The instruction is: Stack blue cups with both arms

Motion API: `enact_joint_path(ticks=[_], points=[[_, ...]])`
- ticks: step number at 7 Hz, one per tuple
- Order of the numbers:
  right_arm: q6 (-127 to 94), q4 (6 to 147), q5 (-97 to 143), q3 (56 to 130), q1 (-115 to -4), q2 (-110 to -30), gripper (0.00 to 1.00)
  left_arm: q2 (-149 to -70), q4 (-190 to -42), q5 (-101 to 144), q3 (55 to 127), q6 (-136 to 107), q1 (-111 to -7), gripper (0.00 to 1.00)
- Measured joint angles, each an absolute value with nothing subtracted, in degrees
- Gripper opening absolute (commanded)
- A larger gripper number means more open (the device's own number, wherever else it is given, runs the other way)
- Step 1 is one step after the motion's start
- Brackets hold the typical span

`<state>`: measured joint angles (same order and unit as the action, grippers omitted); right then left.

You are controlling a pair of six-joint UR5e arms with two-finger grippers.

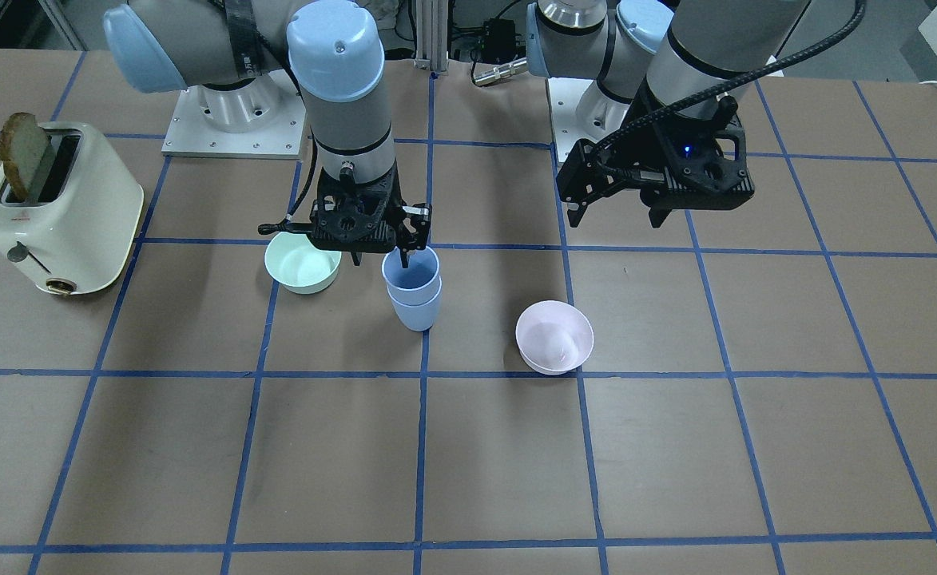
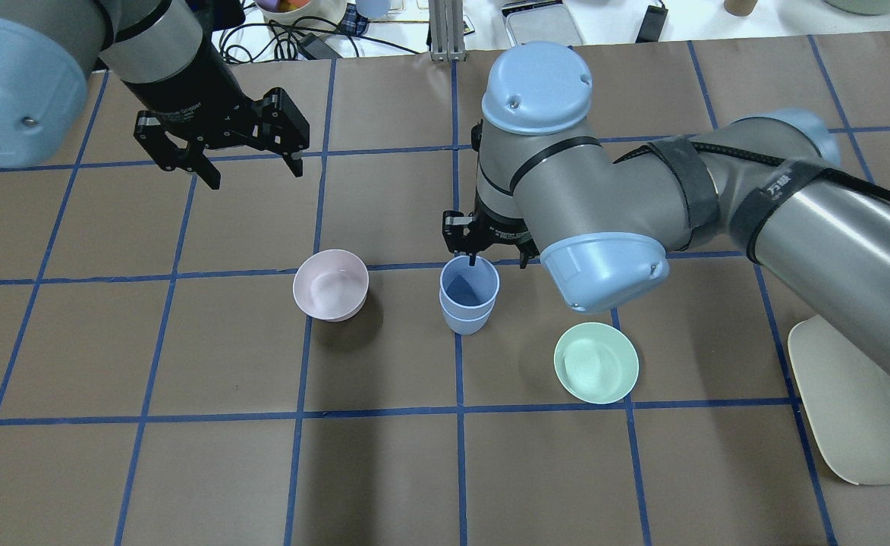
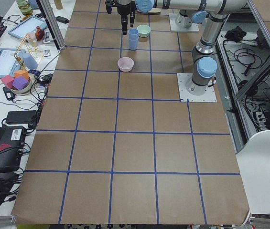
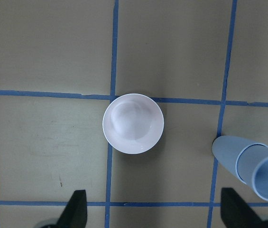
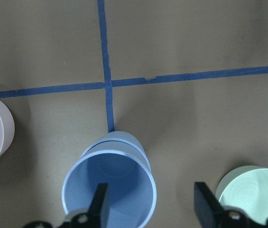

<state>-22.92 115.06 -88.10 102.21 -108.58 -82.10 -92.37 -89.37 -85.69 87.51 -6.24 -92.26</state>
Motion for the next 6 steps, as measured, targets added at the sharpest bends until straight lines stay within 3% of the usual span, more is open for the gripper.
enact_joint_path(ticks=[3,6], points=[[-11.9,109.7,-89.7,96.3,-98.1,-82.5,1.0,-92.4,-89.4,-85.7,87.5,-6.2,-92.3,1.0],[-3.1,97.2,-91.4,83.9,-90.7,-82.9,1.0,-92.4,-89.5,-85.7,87.4,-6.2,-92.3,1.0]])
